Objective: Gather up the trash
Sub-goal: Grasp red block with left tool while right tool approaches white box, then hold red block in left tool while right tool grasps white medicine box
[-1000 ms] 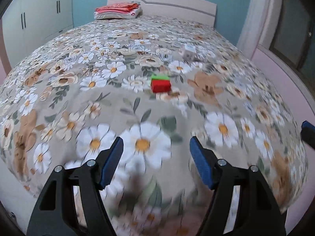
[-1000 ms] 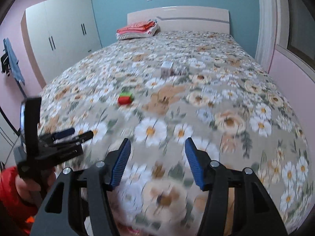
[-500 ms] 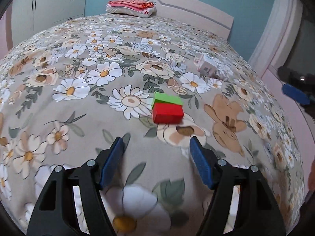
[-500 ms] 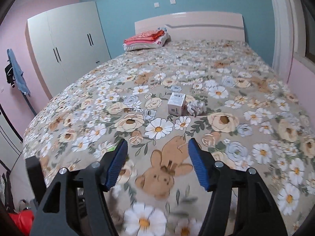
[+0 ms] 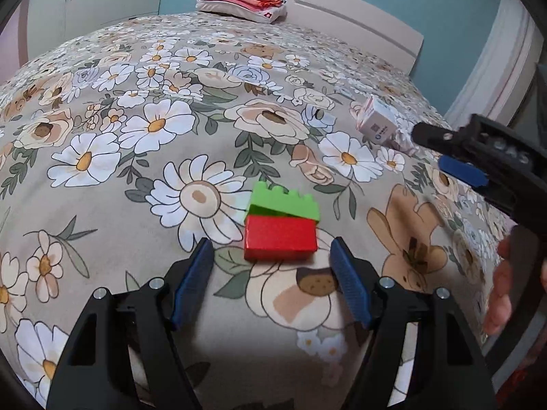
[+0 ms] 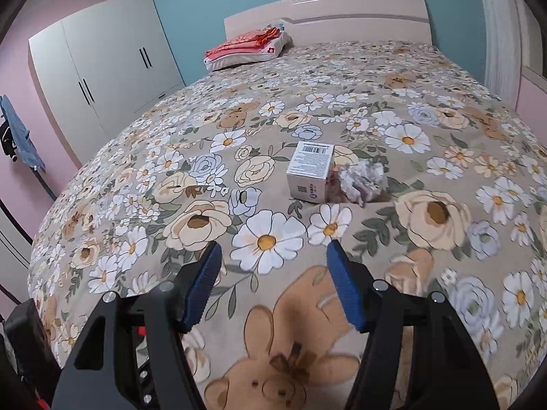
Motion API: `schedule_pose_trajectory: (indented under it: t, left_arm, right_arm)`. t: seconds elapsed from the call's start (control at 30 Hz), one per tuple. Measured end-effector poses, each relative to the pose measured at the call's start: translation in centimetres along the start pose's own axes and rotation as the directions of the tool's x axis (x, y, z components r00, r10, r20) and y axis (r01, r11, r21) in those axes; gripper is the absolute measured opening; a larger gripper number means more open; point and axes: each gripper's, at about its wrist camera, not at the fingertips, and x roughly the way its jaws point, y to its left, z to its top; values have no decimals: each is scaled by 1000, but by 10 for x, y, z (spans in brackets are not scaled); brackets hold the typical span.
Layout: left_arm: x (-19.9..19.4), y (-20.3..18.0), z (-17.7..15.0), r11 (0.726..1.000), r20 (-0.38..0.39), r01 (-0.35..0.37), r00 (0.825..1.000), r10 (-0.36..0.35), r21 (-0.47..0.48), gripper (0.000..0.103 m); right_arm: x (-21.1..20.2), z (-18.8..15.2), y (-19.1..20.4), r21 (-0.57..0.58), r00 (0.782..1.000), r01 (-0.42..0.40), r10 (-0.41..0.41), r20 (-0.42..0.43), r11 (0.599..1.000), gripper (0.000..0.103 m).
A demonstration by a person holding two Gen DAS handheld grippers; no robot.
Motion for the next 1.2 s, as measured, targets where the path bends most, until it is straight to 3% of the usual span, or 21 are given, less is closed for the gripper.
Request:
schedule_pose_trajectory:
  t: [0.13,0.27,0.93,1.2]
  left_arm:
    - [2,6,1,1000,-2,-2,1000,1,-26,49]
    - [4,13,2,999,-4,15,1000,-15,-50,41]
    - [-7,33,2,989,-10,142,990,-143,-26,40]
    - [-7,31,4,992,-15,129,991,-129,-2,40]
  right_arm:
    - [19,6,-5,17,1000,-2,2,-21,1000,66]
    - [32,9,-10,23,1000,-2,2,-24,1000,66]
    - [70,19,-14,24,999,29,-28,-44,999,66]
    - [77,22,-18,48,999,9,-6,-49,999,66]
